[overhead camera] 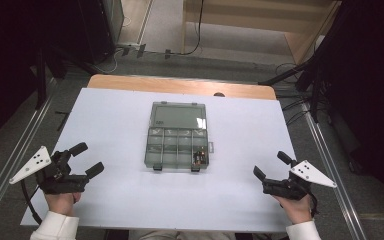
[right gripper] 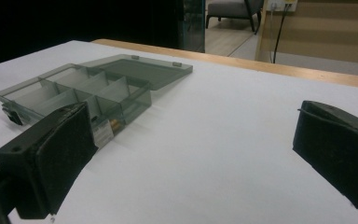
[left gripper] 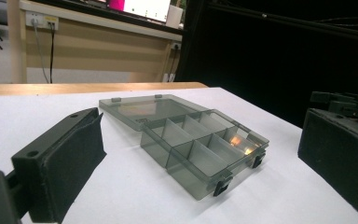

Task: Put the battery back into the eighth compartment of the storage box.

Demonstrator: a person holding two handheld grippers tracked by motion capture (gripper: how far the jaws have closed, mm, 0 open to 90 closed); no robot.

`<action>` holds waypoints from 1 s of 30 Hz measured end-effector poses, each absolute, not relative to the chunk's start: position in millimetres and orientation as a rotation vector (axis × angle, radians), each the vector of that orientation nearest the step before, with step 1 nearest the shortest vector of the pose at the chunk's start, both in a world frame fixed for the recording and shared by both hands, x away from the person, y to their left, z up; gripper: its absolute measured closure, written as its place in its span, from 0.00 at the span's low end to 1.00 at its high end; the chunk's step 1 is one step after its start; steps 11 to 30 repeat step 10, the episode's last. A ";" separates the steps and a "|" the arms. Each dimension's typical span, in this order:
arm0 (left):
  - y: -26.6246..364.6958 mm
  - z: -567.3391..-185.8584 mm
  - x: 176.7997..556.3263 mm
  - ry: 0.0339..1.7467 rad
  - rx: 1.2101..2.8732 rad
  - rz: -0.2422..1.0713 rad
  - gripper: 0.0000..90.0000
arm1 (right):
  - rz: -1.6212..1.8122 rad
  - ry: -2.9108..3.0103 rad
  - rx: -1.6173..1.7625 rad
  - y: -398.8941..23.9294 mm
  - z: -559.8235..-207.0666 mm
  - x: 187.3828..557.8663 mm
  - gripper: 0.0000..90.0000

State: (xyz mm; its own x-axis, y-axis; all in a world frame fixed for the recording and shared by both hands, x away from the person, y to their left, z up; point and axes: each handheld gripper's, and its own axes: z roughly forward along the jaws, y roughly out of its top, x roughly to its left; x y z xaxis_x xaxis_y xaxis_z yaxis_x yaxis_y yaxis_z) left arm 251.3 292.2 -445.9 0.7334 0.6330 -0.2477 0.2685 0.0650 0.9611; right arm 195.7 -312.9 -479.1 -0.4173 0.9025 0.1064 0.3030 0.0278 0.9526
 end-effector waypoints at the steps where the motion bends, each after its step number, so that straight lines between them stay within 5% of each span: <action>1: 292.3 -445.9 251.4 0.767 1.522 0.321 0.00 | 1.401 1.758 1.235 -315.1 -480.4 193.5 0.00; 30: 291.7 -445.8 251.7 0.768 1.520 0.321 0.00 | 1.380 1.786 1.298 -324.7 -483.3 187.9 0.00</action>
